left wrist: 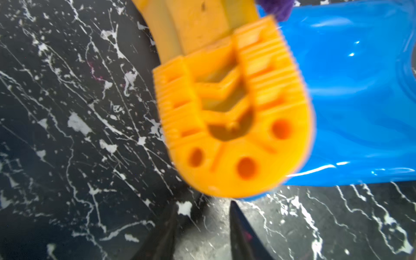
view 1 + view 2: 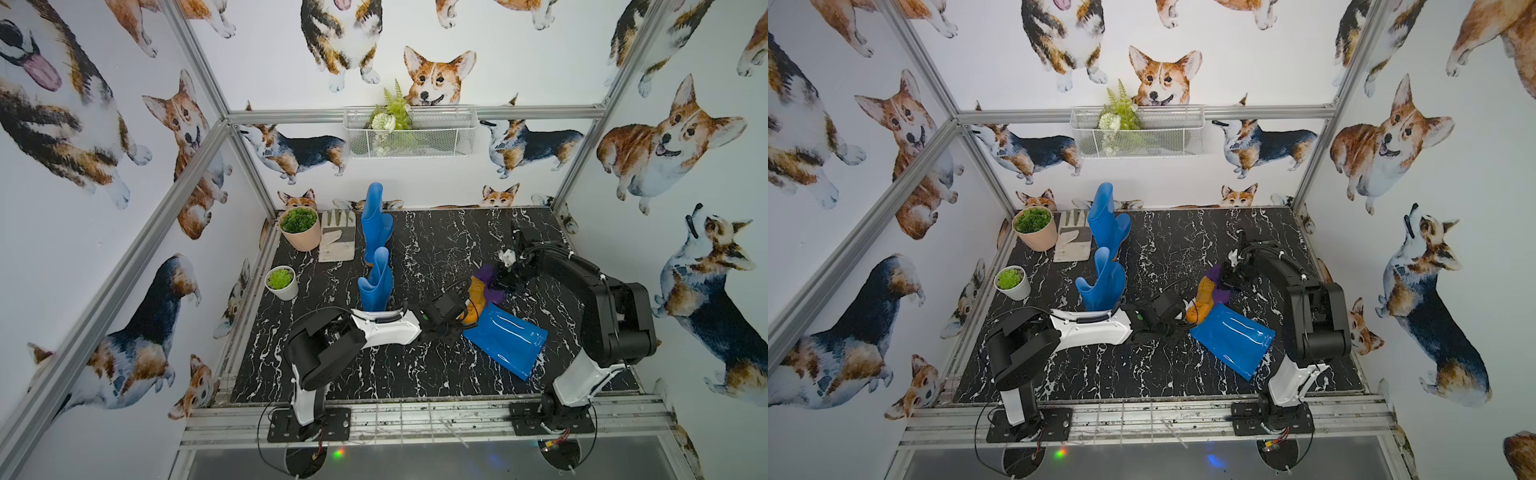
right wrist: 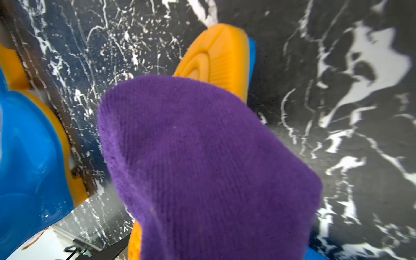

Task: Wipe the rubber boots with a cloth
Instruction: Wipe the dirt off the rubber boot.

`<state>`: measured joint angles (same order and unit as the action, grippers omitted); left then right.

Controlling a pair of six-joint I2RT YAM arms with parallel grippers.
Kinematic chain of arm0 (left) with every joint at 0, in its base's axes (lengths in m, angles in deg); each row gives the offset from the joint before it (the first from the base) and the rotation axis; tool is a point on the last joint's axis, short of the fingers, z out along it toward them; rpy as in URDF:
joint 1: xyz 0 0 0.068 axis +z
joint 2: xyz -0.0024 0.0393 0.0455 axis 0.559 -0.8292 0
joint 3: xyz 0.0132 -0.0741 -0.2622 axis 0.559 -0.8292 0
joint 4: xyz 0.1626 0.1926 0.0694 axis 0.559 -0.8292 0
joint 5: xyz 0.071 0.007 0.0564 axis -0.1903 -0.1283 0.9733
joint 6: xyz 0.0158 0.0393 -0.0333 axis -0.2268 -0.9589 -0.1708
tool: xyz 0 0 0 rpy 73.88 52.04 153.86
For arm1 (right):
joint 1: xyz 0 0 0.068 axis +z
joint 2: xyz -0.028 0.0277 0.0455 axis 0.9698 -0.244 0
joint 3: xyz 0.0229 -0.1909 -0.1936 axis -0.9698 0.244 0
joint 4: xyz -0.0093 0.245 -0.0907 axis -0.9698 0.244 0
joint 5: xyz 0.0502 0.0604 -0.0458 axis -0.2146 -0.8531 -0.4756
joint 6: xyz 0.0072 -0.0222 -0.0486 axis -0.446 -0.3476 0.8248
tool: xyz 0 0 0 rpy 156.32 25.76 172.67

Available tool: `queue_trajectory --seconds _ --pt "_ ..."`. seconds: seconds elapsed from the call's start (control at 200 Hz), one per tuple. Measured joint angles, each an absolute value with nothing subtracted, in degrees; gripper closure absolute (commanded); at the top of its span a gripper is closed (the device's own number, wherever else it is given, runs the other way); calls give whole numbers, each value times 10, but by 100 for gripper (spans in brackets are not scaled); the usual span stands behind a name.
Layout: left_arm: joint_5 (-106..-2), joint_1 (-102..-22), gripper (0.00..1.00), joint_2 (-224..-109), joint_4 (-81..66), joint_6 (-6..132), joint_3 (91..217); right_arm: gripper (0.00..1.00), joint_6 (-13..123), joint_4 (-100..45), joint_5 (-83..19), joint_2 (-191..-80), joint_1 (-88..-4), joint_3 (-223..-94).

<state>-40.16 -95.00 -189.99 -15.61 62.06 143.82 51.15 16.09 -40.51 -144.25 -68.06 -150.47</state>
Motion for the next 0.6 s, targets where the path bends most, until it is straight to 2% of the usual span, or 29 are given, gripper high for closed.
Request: queue_trajectory --seconds 0.11,0.17,0.425,0.601 --pt "-409 -946 45 -1902 -144 611 1439 100 512 152 -392 -1415 -671 -1490" --pt "-413 -945 40 -1902 -134 607 1436 100 512 145 -380 -1392 -663 -1481" --pt "-419 -944 35 -1880 -81 559 1399 100 500 120 -385 -1287 -654 -1460" --pt "-409 -944 34 -1873 -50 534 1381 100 497 110 -405 -1262 -645 -1462"
